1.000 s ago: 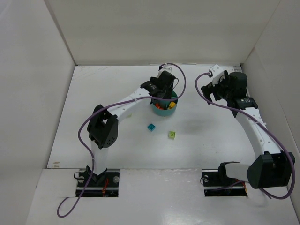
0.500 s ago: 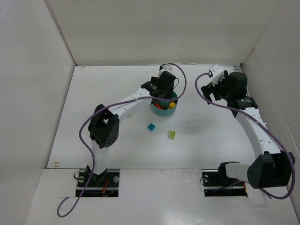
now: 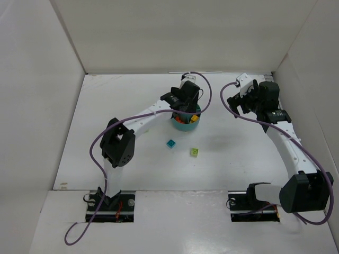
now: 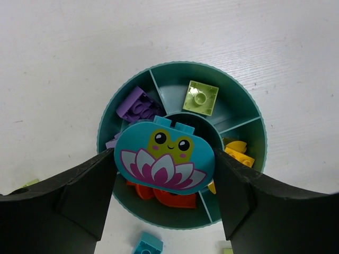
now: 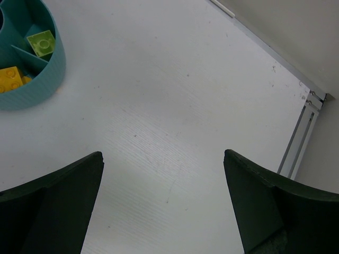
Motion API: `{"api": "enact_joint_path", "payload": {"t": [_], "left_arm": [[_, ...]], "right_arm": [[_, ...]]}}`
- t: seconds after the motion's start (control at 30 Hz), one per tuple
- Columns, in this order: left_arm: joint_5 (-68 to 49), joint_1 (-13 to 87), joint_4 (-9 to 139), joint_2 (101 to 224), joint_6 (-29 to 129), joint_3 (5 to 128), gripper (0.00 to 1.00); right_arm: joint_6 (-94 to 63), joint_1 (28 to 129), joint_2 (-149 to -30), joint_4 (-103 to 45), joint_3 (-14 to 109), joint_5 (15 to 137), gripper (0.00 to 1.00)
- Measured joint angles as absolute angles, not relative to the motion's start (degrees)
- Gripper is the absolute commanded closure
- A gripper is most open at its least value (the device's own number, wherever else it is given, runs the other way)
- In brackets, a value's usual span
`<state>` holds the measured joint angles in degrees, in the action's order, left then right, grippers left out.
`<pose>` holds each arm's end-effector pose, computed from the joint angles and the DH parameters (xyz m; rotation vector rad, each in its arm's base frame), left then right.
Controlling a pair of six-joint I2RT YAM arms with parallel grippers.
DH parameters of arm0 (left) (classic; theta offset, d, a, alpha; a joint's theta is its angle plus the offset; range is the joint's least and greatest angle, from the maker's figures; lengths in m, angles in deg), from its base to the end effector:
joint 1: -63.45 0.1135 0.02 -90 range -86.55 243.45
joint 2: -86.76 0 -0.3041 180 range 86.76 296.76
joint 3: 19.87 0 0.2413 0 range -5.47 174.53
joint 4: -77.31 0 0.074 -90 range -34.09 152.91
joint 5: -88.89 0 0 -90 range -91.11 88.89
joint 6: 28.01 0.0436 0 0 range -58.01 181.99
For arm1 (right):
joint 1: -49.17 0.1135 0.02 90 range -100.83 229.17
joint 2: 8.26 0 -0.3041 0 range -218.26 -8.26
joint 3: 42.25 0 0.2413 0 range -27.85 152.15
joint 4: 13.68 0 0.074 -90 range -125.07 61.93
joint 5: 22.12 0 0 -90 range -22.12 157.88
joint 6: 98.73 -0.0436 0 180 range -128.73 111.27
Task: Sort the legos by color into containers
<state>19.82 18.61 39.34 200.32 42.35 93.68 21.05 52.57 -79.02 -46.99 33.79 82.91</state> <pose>0.3466 -0.3227 0.3216 0.2842 2.1737 -0.2272 0.2614 0.0269 0.3683 -0.7357 1.9048 -0.0175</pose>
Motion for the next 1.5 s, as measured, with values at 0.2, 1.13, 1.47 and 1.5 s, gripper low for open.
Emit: {"api": "enact_joint_path", "payload": {"t": [0.2,1.13,1.47,1.5], "left_arm": [[19.8,18.2,39.3,200.3,42.4,93.7,0.29],[11.5,18.8,42.5,180.4,41.1,77.6,0.00],[6.6,15.6,46.3,166.9,35.9,49.8,0.08],[6.4,14.9,47.4,166.8,35.6,48.2,0.09]], "right_arm": [[21.1,52.6,-79.0,-47.0,33.8,83.1,0.00],[21.3,52.6,-78.5,-46.8,31.1,84.9,0.00],[19.2,52.6,-75.0,-45.2,24.4,88.8,0.00],[19.0,52.6,-75.0,-45.0,23.7,89.6,0.00]]}}
